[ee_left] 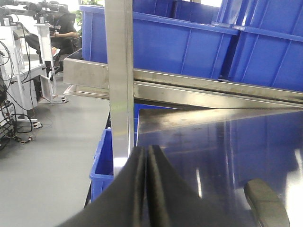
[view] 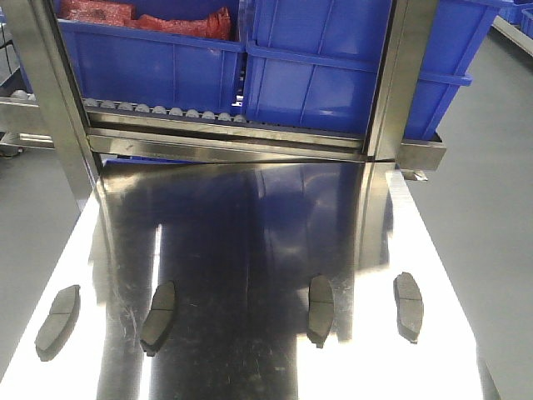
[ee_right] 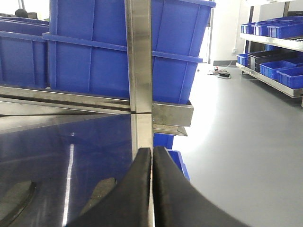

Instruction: Move and align brake pads A on conveyor

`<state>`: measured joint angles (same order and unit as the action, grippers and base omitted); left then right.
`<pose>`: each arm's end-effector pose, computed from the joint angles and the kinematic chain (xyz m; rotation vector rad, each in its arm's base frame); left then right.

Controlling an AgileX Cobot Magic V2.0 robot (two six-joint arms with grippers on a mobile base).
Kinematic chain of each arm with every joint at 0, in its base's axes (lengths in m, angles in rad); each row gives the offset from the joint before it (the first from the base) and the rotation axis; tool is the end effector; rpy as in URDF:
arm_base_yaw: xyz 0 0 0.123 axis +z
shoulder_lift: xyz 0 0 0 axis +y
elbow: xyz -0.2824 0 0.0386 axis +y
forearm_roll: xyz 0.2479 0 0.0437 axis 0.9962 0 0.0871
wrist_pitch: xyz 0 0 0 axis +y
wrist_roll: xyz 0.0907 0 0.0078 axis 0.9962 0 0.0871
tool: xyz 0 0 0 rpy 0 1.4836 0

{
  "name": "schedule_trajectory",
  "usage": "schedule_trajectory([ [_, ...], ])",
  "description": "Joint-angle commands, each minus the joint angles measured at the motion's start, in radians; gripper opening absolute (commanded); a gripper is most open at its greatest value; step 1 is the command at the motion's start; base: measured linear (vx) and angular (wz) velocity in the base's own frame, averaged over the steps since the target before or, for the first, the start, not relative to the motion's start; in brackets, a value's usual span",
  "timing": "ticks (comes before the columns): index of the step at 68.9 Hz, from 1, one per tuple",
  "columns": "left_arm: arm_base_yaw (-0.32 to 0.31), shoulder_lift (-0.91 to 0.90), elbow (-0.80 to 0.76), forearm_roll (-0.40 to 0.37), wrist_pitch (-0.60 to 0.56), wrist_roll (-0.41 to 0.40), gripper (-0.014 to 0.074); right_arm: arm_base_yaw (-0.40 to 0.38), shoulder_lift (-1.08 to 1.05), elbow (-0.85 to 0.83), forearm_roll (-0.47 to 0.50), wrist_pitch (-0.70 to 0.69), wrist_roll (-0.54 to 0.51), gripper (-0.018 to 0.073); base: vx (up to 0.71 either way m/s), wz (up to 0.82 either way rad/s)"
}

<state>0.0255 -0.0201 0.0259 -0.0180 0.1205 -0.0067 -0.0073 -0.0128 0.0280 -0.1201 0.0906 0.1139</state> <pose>0.0560 0.0012 0.1945 -0.0386 1.6094 -0.0010 0.0567 -0.0014 0.1961 0.0097 1.5888 -0.0188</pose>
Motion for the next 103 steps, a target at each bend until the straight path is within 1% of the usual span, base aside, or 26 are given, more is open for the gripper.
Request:
schedule_trajectory([
  [1,-0.004,-0.005,0.017,-0.004,-0.078,-0.009,-0.0006,-0.005,-0.01,0.012,-0.01,-0.076,-0.008,-0.0011,0.0,0.0],
  [8,-0.004,-0.005,0.017,-0.004,-0.096,-0.008,-0.0006,-0.005,-0.01,0.012,-0.01,-0.076,-0.008,-0.0011,0.0,0.0],
  [18,-0.004,-0.005,-0.007,-0.004,-0.172,-0.009,-0.0006,-0.001,-0.011,0.012,-0.01,-0.076,-0.008,-0.0011,0.0,0.0],
  [23,-0.004,-0.005,-0.047,-0.004,-0.186,-0.009,-0.0006,-0.001,-0.011,0.012,-0.01,-0.076,-0.008,-0.0011,0.0,0.0],
  [32,-0.004,-0.004,-0.153,-0.004,-0.171,-0.008,-0.0006,-0.001,-0.011,0.012,-0.01,-0.076,-0.008,-0.0011,0.0,0.0],
  [35,-0.004,0.005,-0.188,-0.004,-0.153,-0.008,-0.0006,-0.001,-0.011,0.012,-0.01,-0.076,-0.008,-0.0011,0.0,0.0],
  [40,-0.004,0.051,-0.261,-0.003,-0.091,-0.007,-0.0006,-0.002,-0.011,0.012,-0.01,-0.075,-0.008,-0.0011,0.0,0.0],
  [54,-0.004,0.271,-0.423,-0.004,0.165,0.018,-0.0006,-0.002,-0.011,0.012,-0.01,-0.076,-0.008,-0.0011,0.0,0.0],
  [69,-0.004,0.5,-0.519,-0.011,0.391,0.018,-0.0006,-0.002,-0.011,0.012,-0.01,-0.076,-0.008,-0.0011,0.0,0.0],
  [79,-0.004,0.579,-0.517,-0.01,0.448,0.017,-0.0006,-0.002,-0.011,0.012,-0.01,-0.076,-0.008,-0.0011,0.0,0.0],
  [85,-0.004,0.595,-0.517,-0.011,0.445,0.015,-0.0006,-0.002,-0.011,0.012,-0.01,-0.076,-0.008,-0.0011,0.0,0.0],
  [91,-0.004,0.596,-0.517,-0.012,0.459,-0.012,-0.0005,-0.002,-0.011,0.012,-0.01,-0.076,-0.008,-0.0011,0.0,0.0],
  [98,-0.004,0.599,-0.517,-0.012,0.465,-0.01,0.0002,-0.002,-0.011,0.012,-0.01,-0.076,-0.008,-0.0011,0.0,0.0],
  [103,-0.004,0.604,-0.517,-0.008,0.471,0.0,0.0023,-0.002,-0.011,0.012,-0.01,-0.076,-0.008,-0.0011,0.0,0.0],
])
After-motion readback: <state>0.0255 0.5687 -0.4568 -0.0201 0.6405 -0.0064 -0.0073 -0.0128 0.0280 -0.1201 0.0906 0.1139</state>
